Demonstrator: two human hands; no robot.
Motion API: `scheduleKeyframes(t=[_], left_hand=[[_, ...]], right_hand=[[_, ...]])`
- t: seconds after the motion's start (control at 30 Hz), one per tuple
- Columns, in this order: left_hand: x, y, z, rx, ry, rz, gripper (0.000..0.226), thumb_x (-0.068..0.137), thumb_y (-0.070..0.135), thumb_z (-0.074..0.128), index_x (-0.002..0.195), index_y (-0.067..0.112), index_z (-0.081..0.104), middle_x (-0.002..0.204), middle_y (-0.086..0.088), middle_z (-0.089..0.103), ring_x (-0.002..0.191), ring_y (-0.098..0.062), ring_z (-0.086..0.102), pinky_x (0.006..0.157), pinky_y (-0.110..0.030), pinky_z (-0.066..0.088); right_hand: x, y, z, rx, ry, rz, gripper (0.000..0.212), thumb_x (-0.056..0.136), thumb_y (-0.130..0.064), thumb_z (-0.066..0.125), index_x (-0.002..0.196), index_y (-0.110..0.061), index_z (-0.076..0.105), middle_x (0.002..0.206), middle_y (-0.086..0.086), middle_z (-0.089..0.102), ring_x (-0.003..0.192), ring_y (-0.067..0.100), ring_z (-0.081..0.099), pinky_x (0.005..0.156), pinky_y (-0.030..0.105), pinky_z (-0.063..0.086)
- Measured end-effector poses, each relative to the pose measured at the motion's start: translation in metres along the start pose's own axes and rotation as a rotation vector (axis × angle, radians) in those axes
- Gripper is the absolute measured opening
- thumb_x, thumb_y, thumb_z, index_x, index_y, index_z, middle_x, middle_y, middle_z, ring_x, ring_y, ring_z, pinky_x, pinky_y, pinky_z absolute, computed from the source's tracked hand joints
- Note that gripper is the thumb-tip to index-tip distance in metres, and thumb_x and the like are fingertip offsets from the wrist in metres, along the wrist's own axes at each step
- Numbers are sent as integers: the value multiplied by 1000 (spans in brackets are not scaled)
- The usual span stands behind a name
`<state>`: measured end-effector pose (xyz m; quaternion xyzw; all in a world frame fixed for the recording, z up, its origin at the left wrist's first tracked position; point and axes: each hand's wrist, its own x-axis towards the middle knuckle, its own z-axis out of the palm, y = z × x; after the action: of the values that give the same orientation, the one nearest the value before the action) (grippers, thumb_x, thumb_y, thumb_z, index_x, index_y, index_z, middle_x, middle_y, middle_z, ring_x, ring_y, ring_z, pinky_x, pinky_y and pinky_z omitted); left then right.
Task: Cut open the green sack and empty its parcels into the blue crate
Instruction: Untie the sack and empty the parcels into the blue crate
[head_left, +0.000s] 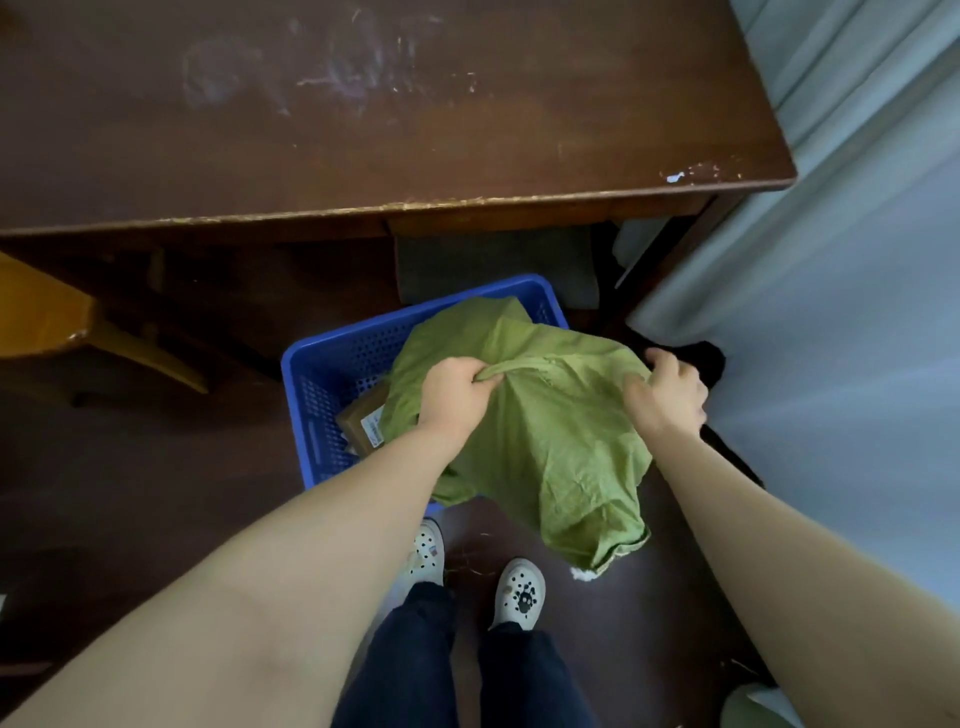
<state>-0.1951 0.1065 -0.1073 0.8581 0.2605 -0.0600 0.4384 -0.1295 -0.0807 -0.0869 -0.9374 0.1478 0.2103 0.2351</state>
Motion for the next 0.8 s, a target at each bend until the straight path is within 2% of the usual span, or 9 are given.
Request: scheduleKeyframes(t=[0.1, 0.2, 0.3, 0.4, 0.5, 0.57, 0.63, 0.7, 0.8], left_hand=[[3, 4, -1, -17, 7, -45, 29, 88, 23, 62, 67, 5, 66, 60, -10, 59, 64, -24, 54, 59, -28, 36], [6, 2, 1, -8, 19, -82, 46, 88, 22, 62, 47, 14, 42, 49, 0, 41, 59, -22, 46, 58, -28, 31], [6, -3, 1, 10, 37, -102, 49, 88, 23, 61, 46, 16, 38, 49, 0, 40, 58, -22, 45, 59, -28, 31], [7, -8, -2, 17, 74, -135, 50, 89, 24, 61, 46, 16, 37, 48, 0, 39, 50, -15, 40, 59, -29, 31], [12, -13, -12, 28, 97, -145, 41, 89, 28, 59, 58, 1, 56, 58, -12, 55, 59, -26, 53, 62, -37, 42], [16, -18, -21, 59, 110, -144, 40, 90, 30, 57, 63, 0, 56, 59, -11, 53, 64, -29, 55, 62, -36, 42], [19, -22, -31, 104, 130, -143, 44, 92, 30, 55, 55, 8, 45, 53, -3, 44, 58, -23, 48, 62, -33, 37], [23, -25, -41, 130, 161, -149, 47, 93, 29, 53, 52, 14, 37, 52, 0, 39, 55, -19, 42, 61, -31, 34], [27, -28, -57, 144, 190, -190, 48, 94, 31, 51, 51, 16, 34, 56, -3, 42, 63, -27, 48, 60, -34, 36]], right_hand=[[8, 40, 13, 30, -168, 459, 66, 88, -41, 43, 142, -4, 31, 145, 21, 35, 133, 38, 33, 113, 47, 28], [-1, 55, 27, 209, -362, 591, 70, 92, -50, 33, 143, -3, 31, 146, 18, 38, 132, 40, 38, 106, 48, 34], [-14, 49, 34, 505, -411, 709, 63, 92, -55, 36, 136, -10, 39, 134, 17, 51, 116, 39, 54, 88, 51, 45], [-13, 47, 42, 470, -278, 564, 48, 95, -30, 46, 128, 4, 46, 127, 21, 55, 114, 38, 56, 96, 43, 48], [-14, 44, 45, 449, -173, 498, 31, 93, -6, 42, 120, 8, 50, 124, 24, 55, 112, 38, 54, 86, 36, 46], [-17, 37, 42, 460, -133, 449, 34, 95, -16, 43, 119, 6, 52, 123, 21, 57, 111, 37, 56, 86, 37, 46], [-19, 23, 35, 525, -161, 438, 55, 93, -43, 47, 123, 2, 51, 121, 16, 58, 111, 35, 57, 94, 38, 46], [-23, 6, 25, 703, -259, 406, 73, 75, -62, 62, 122, -6, 53, 113, 9, 60, 106, 30, 61, 97, 41, 49], [-25, -11, 15, 662, -364, 176, 58, 58, -50, 82, 99, -14, 62, 103, 3, 67, 96, 24, 66, 92, 40, 53]])
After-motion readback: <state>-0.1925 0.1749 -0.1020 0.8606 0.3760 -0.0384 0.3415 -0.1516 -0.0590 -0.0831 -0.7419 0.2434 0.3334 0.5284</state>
